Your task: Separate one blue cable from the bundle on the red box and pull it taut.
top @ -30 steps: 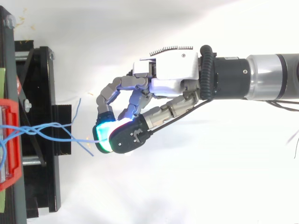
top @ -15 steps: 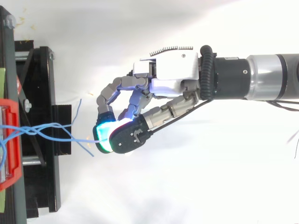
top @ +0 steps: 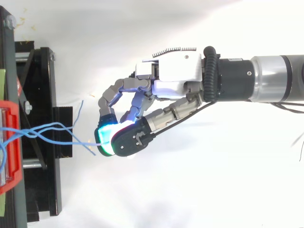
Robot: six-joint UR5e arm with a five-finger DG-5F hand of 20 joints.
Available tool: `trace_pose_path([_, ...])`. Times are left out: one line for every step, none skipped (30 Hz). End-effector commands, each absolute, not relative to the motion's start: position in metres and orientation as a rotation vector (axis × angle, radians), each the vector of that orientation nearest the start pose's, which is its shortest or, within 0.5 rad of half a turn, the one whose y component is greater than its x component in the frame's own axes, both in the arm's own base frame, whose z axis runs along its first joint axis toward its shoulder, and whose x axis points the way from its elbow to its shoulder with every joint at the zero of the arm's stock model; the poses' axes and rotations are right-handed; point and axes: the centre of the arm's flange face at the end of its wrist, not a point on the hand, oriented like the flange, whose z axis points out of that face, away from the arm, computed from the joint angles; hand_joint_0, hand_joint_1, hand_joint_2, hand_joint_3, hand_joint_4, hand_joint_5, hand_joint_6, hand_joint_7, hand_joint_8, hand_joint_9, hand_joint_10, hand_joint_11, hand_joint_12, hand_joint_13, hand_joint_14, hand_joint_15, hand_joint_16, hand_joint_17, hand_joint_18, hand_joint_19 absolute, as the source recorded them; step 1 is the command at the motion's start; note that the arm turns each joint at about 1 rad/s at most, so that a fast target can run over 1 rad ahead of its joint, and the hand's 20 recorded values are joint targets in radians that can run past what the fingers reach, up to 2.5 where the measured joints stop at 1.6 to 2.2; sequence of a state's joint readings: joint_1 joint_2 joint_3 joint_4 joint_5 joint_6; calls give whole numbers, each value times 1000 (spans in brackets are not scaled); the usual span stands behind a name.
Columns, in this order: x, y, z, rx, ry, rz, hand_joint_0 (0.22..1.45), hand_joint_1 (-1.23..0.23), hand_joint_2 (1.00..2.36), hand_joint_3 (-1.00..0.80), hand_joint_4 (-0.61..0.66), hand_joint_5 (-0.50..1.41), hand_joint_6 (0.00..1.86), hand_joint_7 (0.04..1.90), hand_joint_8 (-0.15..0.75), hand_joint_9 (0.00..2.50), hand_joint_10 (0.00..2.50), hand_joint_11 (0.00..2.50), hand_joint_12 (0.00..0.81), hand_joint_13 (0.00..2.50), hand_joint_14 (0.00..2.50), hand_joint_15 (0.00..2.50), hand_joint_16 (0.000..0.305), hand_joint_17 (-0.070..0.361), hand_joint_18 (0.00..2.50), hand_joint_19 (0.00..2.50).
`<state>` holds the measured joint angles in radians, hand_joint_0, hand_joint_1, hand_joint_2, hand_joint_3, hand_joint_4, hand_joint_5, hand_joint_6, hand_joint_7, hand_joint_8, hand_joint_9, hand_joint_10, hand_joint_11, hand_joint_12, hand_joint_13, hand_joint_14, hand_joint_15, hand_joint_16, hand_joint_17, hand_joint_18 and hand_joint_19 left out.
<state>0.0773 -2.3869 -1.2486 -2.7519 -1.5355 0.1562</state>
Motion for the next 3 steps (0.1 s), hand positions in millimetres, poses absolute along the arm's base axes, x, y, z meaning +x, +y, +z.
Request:
trace_pose_path([752, -79, 158, 1384, 1239, 1291, 554, -851, 1359, -21, -87, -49, 919, 1154, 307, 1119, 16, 497, 432, 801, 20, 526, 56, 126, 815, 368])
trace_pose_path([752, -79, 158, 1385, 1238, 1292, 555, -850, 1358, -20, -85, -49, 919, 1162, 306, 1119, 16, 490, 430, 801, 18, 531, 56, 126, 815, 367])
trace_pose_path([752, -79, 158, 1385, 1238, 1292, 554, -852, 1360, -21, -83, -49, 919, 1163, 307, 1120, 14, 501, 431, 801, 18, 529, 56, 126, 815, 368])
